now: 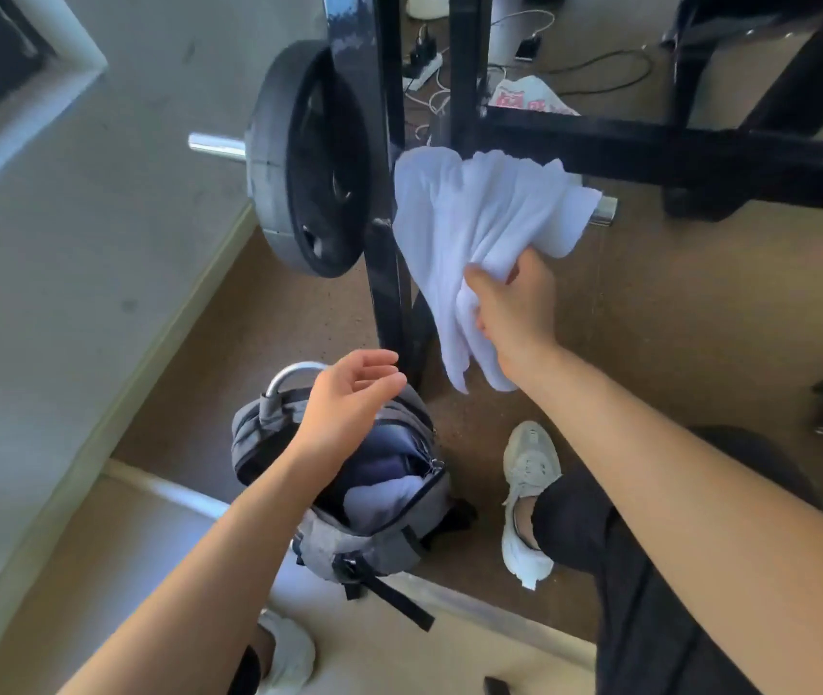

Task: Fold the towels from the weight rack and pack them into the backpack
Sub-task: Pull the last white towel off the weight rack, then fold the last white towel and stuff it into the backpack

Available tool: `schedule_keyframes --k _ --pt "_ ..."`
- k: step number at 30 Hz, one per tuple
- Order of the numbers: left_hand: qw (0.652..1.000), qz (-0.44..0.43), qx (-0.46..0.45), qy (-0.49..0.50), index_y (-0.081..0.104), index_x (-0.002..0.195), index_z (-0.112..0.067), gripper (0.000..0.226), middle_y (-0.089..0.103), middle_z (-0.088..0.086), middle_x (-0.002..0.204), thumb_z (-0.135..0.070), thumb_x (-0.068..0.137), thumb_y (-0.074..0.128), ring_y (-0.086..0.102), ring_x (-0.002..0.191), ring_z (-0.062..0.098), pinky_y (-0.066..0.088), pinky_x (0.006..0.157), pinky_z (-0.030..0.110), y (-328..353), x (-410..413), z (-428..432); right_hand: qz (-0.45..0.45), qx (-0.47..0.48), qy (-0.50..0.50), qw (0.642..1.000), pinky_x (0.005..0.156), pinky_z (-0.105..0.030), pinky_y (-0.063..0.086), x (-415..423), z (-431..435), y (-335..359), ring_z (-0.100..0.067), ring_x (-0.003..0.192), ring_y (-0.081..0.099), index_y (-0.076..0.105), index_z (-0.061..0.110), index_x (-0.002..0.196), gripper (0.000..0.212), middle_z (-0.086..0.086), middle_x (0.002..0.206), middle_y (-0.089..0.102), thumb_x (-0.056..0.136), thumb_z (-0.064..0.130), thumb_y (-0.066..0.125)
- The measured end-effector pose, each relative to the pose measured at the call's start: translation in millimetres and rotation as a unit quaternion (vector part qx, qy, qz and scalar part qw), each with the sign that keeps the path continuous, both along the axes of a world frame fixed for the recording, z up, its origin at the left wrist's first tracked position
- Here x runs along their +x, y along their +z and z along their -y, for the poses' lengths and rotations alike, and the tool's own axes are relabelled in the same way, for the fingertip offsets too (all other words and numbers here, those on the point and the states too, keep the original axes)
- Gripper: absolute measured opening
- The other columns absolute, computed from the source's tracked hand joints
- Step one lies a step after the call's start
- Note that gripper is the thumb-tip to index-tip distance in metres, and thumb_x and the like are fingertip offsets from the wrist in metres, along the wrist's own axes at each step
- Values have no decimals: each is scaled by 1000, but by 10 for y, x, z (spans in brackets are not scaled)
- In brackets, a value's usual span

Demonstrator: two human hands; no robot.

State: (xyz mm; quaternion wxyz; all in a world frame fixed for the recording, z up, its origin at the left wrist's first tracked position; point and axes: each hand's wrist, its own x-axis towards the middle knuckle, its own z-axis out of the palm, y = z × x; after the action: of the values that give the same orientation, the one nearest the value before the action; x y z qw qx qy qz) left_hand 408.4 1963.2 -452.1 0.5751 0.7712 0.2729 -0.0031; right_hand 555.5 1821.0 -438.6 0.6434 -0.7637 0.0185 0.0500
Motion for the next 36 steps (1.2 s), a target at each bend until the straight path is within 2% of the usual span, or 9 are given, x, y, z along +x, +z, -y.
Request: schedule_keyframes --k 4,8,12,16,20,22,27,32,36 --pt "1000 -7 -14 16 53 142 -25 53 62 -8 129 -25 94 74 62 111 9 46 71 14 201 355 107 11 22 85 996 60 -22 53 -130 58 97 -2 75 68 66 18 110 23 8 91 71 87 19 71" --pt "999 -4 -8 -42 43 147 -27 63 59 -7 137 -25 92 74 57 124 12 49 93 24 303 606 206 -6 84 137 987 63 -17 52 -234 134 170 -1 79 70 68 18 107 20 8 91 73 88 13 70" --pt "1000 -15 26 -8 68 122 -17 25 73 -3 91 -17 98 61 68 88 10 50 83 25 340 776 278 -22 91 120 988 66 -21 55 -258 193 228 -5 83 71 69 20 100 14 6 89 74 89 12 69" --pt "992 8 -123 18 71 116 -3 37 76 11 103 -21 99 45 70 96 23 56 88 34 427 749 352 -14 24 188 982 63 -30 54 -257 254 288 -15 78 70 72 1 94 12 -12 86 74 87 11 69" --pt "963 34 -267 -18 76 100 -4 58 75 18 91 -27 99 23 71 85 25 54 75 35 498 438 404 30 -32 316 948 65 -29 47 -287 293 385 -13 69 60 67 -4 89 18 -11 76 66 90 14 70" --pt "960 39 -275 -39 75 110 -5 57 74 20 101 -34 99 28 71 93 28 55 80 35 483 224 389 32 -60 353 933 68 -32 49 -354 295 398 -14 69 60 67 0 91 17 -7 76 67 91 17 68" --pt "988 71 -134 -27 72 122 -18 24 76 11 119 -17 99 63 70 117 27 55 100 44 539 -174 389 106 -106 376 914 71 -19 52 -573 289 431 -13 85 64 68 10 100 9 -1 92 69 92 12 64" --pt "995 87 9 -55 67 121 -29 41 73 -5 109 -23 81 71 70 104 14 57 88 34 870 -641 428 213 -114 205 949 68 -29 56 -938 341 311 -10 74 63 72 10 92 15 0 86 72 82 19 79" --pt "989 95 28 -106 71 113 -20 34 72 -3 95 -19 79 70 70 90 20 56 76 39 1044 -997 463 239 -62 116 962 59 -14 44 -1303 416 303 -14 68 54 54 13 100 35 0 100 54 79 20 80"
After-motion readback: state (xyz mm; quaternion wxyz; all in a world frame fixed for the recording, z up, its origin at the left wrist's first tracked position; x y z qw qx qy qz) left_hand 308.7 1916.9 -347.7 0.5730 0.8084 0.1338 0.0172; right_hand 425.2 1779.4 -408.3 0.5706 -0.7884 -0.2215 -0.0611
